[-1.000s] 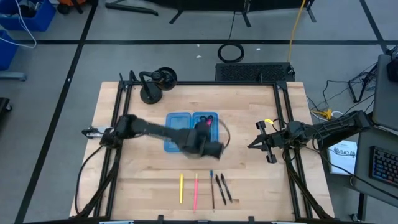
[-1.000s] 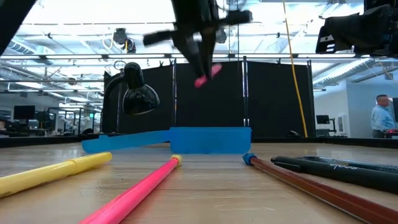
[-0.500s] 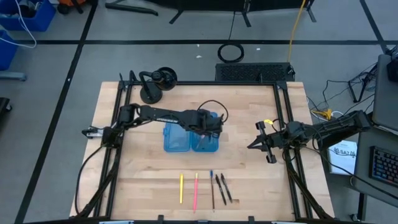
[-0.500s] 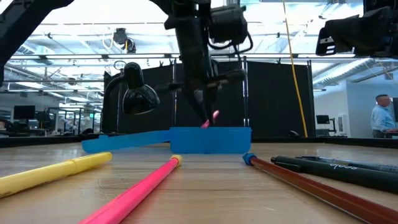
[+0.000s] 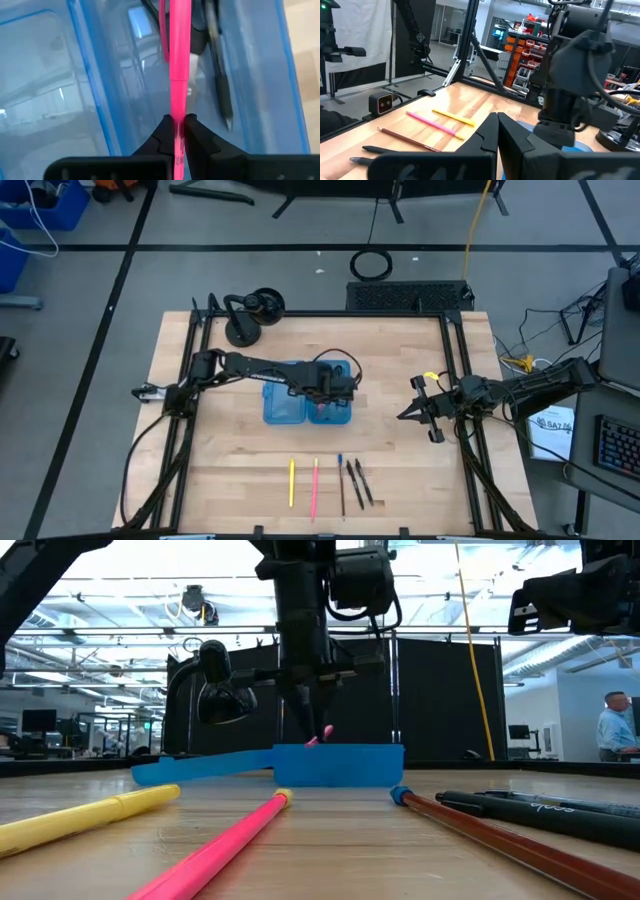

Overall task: Pick & place school supplies into a supply box
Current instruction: Put the pink pen into the blue supply box

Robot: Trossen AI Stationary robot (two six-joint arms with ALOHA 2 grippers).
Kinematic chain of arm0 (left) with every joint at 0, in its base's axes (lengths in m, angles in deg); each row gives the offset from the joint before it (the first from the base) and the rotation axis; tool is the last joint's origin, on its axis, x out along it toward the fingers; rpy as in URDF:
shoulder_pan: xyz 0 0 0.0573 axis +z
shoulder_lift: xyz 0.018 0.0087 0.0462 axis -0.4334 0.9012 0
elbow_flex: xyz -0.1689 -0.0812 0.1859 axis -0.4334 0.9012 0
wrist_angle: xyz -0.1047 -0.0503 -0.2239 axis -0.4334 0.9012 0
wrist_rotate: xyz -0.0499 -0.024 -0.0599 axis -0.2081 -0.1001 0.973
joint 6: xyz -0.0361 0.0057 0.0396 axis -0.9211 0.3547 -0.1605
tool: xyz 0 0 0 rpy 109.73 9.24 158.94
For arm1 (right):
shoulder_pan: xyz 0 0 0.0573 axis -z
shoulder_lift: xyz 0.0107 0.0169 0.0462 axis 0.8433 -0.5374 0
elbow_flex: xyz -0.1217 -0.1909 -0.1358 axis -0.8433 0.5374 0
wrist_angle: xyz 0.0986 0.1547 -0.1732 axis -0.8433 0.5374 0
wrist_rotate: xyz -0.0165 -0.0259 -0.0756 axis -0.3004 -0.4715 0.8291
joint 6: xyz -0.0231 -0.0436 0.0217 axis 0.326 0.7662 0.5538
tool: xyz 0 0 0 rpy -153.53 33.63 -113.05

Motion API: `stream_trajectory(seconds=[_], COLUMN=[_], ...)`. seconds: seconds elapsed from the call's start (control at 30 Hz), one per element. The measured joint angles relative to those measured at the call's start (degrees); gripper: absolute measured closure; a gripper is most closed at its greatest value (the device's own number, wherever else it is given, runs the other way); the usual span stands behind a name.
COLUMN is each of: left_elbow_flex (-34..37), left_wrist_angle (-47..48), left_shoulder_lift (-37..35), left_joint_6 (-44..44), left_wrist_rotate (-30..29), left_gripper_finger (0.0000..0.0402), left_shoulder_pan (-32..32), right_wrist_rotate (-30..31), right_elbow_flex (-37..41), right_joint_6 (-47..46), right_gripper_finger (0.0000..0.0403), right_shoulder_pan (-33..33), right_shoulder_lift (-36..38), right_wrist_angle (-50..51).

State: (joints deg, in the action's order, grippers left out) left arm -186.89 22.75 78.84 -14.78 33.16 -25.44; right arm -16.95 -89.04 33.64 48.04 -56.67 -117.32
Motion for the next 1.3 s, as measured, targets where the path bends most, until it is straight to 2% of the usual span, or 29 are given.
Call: stream_trajectory(seconds=[0.4,0.77,1.1,1.3], left_elbow_flex=[0.17,6.53,7.8,7.8], left_wrist_angle=[0.14,0.01,-2.61,-2.83], left_shoulder_lift=[0.0,0.0,0.0,0.0], left_joint_6=[1.41,-2.36,-1.62,-1.63], left_wrist_rotate=[2.71,5.51,3.56,4.47], left_gripper_finger=[0.0382,0.0381,0.0341,0.0314], left_shoulder_pan=[2.46,2.31,2.37,2.37], right_wrist_rotate=[0.0,0.0,0.01,0.0], right_elbow_flex=[0.0,0.0,0.0,0.0], right_joint_6=[0.14,1.09,3.67,3.28], right_gripper_finger=[0.0403,0.0403,0.0403,0.0403], right_shoulder_pan=[-0.02,0.0,0.0,-0.01], right_shoulder_lift=[-0.02,0.0,0.0,0.0], right_wrist_angle=[0.0,-0.57,-0.61,-0.46])
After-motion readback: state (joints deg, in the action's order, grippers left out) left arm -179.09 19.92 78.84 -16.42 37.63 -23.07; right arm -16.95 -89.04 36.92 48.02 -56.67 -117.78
